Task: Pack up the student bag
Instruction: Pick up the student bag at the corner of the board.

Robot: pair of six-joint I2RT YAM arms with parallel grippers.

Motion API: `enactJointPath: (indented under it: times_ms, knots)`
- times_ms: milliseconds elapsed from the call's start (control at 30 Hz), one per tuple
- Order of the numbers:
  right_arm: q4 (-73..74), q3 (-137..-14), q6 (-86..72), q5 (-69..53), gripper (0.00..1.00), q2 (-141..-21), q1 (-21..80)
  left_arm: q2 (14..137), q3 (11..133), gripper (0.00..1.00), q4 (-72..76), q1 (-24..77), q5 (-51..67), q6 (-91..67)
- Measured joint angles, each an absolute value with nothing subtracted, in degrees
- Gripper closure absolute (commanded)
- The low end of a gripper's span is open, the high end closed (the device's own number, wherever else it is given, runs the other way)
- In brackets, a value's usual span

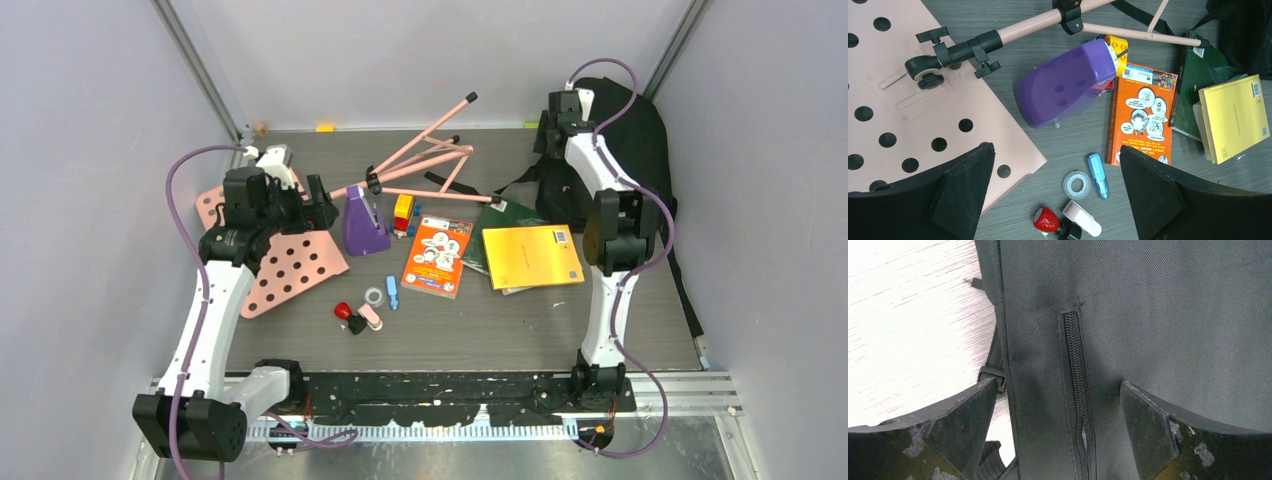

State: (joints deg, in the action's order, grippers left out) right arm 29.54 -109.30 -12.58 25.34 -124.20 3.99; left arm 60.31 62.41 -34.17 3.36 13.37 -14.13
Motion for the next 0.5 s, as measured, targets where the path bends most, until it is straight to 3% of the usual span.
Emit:
enactJointPath:
  times_ms: [200,300,333,400,500]
  knots:
    - [28.2,-110.3,-12.4,29.9,0.21,-127.4,4.0,60.4,62.4,0.00,-34.2,3.4,14.2,-14.4]
    - [27.5,-110.3,-11.7,31.7,0.58,-128.1,4.0,60.5,62.4,0.00,-34.2,3.4,14.7,-14.5]
    - [27.4,-110.3,-11.6,32.1,0.85,-128.1,4.0,60.6,62.4,0.00,-34.2,3.4,14.8,-14.5]
    - [26.6,-110.3,-10.6,33.3,0.98,-128.1,4.0,60.6,62.4,0.00,-34.1,3.4,14.9,-14.6]
    - [24.8,-109.0,-9.7,34.2,1.00,-127.6,4.0,60.7,62.4,0.00,-34.2,3.4,15.1,-14.6]
